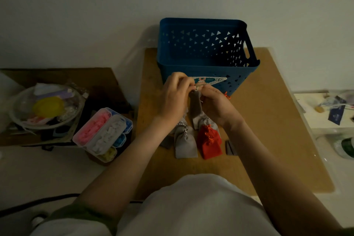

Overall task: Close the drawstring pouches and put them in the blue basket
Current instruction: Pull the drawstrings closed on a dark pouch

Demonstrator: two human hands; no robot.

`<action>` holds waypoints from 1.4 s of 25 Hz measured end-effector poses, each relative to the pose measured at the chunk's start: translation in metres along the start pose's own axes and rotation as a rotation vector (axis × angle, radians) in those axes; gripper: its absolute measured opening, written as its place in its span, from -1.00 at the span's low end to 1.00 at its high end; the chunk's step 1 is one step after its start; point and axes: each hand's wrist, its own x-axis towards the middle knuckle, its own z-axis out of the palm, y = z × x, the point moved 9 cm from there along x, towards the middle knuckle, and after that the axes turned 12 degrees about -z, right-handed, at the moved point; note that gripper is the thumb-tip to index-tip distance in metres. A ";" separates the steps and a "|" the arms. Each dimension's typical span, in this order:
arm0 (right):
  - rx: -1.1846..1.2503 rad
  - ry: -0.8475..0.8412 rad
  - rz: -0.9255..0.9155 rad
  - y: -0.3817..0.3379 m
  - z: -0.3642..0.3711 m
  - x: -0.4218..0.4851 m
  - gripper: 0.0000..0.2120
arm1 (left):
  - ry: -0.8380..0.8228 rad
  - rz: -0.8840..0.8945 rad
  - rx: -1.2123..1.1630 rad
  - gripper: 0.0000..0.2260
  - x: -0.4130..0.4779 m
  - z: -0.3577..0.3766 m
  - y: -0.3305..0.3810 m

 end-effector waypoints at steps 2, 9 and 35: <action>0.028 -0.008 0.003 0.002 0.000 0.001 -0.79 | -0.003 0.032 -0.002 -0.80 -0.001 0.000 0.002; -0.049 -0.014 -0.003 0.009 -0.007 0.003 -0.82 | -0.094 0.174 0.099 -0.82 -0.003 0.010 0.008; -0.326 0.134 -0.012 0.006 -0.045 -0.009 -0.81 | -0.454 0.008 0.066 -0.85 -0.006 0.035 -0.005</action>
